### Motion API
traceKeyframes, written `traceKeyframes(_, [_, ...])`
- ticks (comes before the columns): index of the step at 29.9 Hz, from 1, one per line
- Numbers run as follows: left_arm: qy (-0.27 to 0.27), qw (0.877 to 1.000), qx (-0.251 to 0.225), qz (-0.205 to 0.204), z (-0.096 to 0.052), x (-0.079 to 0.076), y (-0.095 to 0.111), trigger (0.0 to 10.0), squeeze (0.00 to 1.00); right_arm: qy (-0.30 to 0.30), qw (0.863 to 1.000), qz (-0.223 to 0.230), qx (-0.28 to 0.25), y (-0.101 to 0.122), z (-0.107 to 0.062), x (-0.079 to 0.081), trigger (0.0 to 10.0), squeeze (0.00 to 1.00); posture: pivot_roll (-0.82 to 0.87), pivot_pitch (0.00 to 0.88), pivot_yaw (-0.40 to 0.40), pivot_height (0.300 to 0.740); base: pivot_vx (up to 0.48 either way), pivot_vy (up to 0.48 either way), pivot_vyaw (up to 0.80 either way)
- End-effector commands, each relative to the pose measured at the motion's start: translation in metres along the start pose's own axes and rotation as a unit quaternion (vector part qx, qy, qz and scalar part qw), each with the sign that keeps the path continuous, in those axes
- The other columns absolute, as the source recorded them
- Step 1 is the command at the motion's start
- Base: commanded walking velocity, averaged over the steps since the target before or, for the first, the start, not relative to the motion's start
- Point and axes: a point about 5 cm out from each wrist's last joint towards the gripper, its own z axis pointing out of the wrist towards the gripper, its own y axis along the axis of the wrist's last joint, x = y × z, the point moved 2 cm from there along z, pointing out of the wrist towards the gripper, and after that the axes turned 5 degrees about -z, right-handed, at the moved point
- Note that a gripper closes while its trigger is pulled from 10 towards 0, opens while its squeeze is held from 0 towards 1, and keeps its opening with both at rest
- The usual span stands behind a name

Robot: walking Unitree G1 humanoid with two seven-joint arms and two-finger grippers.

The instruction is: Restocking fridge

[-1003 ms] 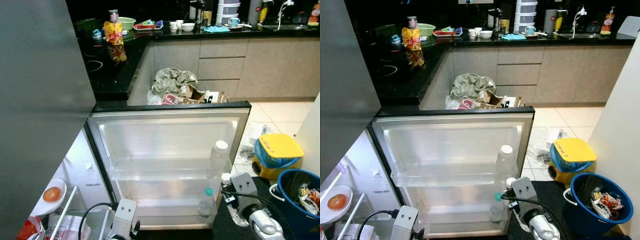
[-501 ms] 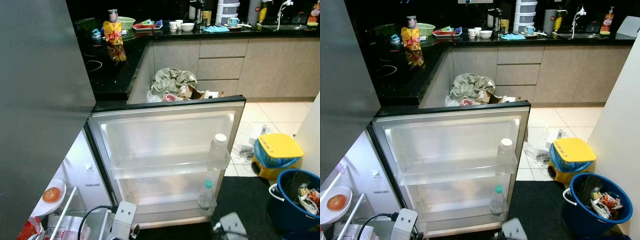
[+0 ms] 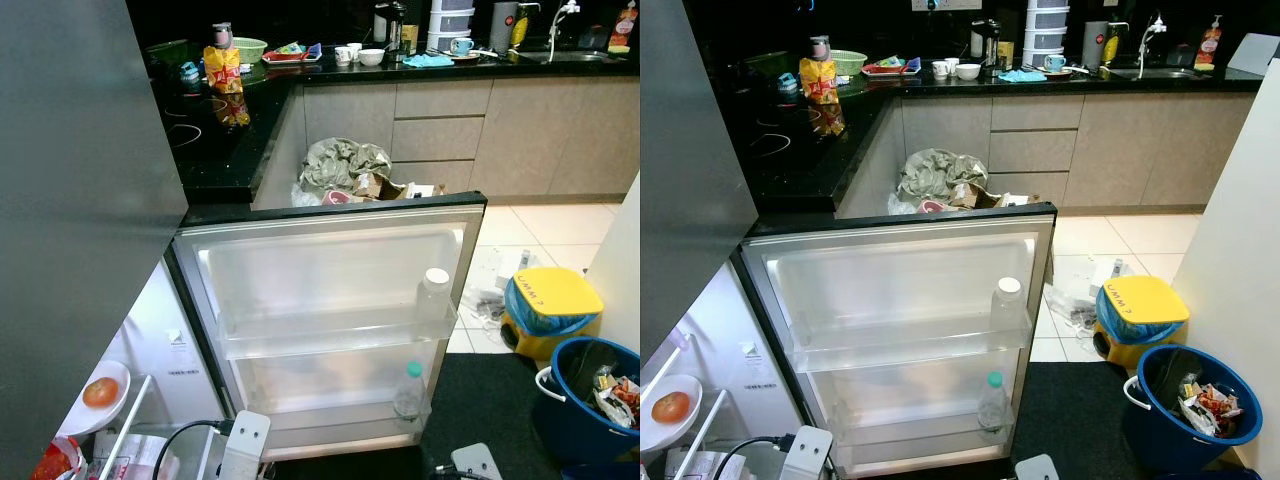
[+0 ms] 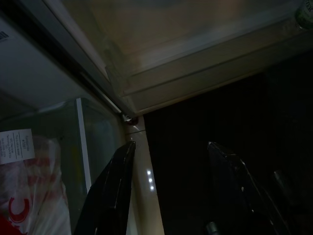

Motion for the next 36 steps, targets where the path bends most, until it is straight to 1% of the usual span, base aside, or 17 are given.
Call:
traceKeyframes(1, [0.001,1.0,0.01,0.001,-0.0022,0.0017,-0.0067,10.0,0.0,0.0,1.0,0.004,-0.001,0.0012,0.0003,-0.0005,10.0,0.0,-0.04,0.096,0.045,0.74,0.0,0.0,0.0])
traceKeyframes(6, [-0.005,1.0,0.003,0.001,-0.0024,-0.0003,-0.0055,10.0,0.0,0.003,1.0,0.004,-0.012,0.0063,0.0014,-0.0002,10.0,0.0,-0.04,0.092,0.042,0.74,0.109,0.0,0.0])
traceKeyframes(20, [-0.008,1.0,0.001,0.001,-0.0025,-0.0013,-0.0053,10.0,0.0,0.006,1.0,0.0,-0.006,0.0028,0.0005,0.0022,10.0,0.0,-0.05,0.095,0.043,0.74,0.34,0.0,0.0])
traceKeyframes(28, [-0.01,1.0,-0.005,0.005,-0.0029,-0.0024,-0.0047,10.0,0.0,0.006,1.0,0.0,-0.005,0.0017,0.0,0.001,10.0,0.0,-0.05,0.099,0.039,0.74,0.0,0.0,0.0])
traceKeyframes(36, [-0.011,1.0,-0.007,0.008,-0.0038,-0.002,-0.0056,10.0,0.0,0.01,1.0,0.001,-0.005,0.0019,0.0001,0.0032,10.0,0.0,-0.04,0.101,0.04,0.74,0.0,0.0,0.0])
